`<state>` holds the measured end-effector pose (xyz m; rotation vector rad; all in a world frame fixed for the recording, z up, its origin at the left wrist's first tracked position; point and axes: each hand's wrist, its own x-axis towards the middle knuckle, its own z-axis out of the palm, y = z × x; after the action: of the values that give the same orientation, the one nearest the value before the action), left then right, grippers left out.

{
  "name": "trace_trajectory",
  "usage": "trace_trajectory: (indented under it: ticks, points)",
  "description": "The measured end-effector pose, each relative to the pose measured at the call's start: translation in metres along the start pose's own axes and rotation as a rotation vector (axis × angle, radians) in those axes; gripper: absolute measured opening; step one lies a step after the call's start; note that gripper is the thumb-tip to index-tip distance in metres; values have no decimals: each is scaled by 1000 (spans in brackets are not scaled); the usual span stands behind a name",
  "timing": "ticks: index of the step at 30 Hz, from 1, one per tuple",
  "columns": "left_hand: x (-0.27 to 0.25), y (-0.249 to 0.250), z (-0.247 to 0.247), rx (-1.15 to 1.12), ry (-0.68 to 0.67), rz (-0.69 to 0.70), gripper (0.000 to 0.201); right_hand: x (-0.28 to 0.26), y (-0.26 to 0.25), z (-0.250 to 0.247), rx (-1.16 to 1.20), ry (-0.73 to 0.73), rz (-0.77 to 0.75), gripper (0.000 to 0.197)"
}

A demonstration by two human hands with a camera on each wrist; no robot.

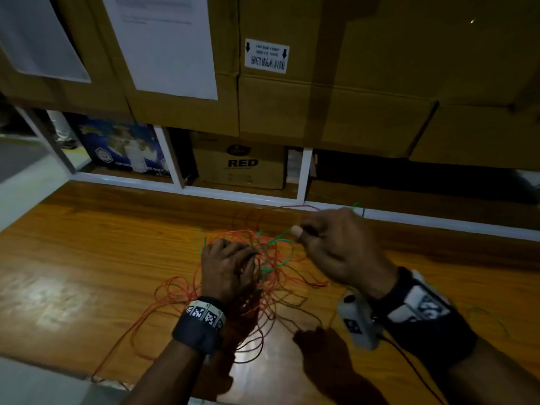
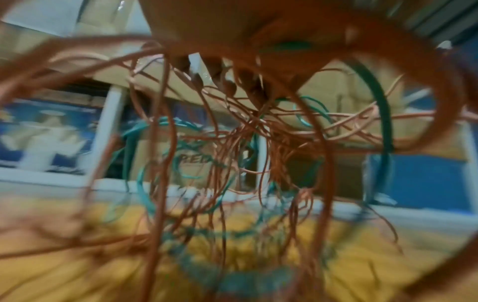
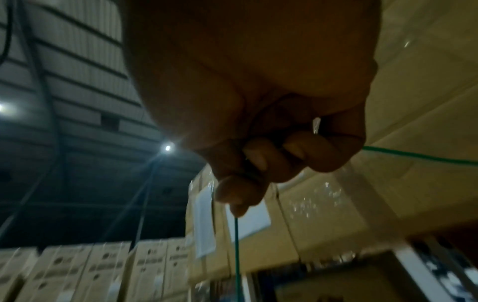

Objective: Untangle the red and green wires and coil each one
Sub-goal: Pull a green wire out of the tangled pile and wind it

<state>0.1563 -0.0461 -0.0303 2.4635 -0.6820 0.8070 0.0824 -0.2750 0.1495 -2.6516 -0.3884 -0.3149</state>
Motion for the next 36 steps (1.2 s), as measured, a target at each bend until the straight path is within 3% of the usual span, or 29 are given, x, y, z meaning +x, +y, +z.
trace_trajectory:
  ticks: [3, 6, 9, 11, 12, 14, 16, 19, 21, 23, 25, 27, 32, 36]
  points:
    - [2, -27, -1, 9, -19, -12, 19, -14, 2, -54, 162, 102, 56, 37]
    - [4, -46, -4, 66, -80, -70, 21, -34, 11, -102, 310, 201, 224, 32]
    - [12, -47, -3, 77, -139, -61, 25, -47, 47, -119, 202, 261, 422, 31]
    - [14, -38, -4, 74, -188, -15, 30, -52, 82, -106, -57, 66, 535, 22]
    - [13, -32, -4, 74, -206, 11, 31, -53, 95, -93, -237, -101, 610, 29]
    - [9, -22, -3, 90, -235, 51, 34, -58, 109, -51, -478, -362, 708, 73]
    - [4, -16, 0, 124, -277, 69, 37, -58, 90, -8, -480, -399, 610, 90]
    - [2, -10, 6, 130, -299, 76, 39, -46, 40, 45, -303, -275, 251, 67]
    - [1, -9, 6, 112, -293, 94, 36, -31, 13, 74, -217, -244, 104, 52]
    - [0, -9, 7, 122, -302, 134, 35, -14, -2, 99, -223, -285, 3, 53]
    - [-1, -11, 7, 127, -316, 163, 37, 0, -6, 121, -263, -341, -32, 50]
    - [-4, -13, 5, 100, -316, 157, 35, 8, -7, 131, -322, -371, -3, 35]
    - [-8, -11, -3, 56, -231, 77, 30, 10, -11, 120, -389, -409, 36, 19]
    - [-5, -9, -6, 40, -54, 80, 22, 9, -15, 85, -210, -283, 18, 13]
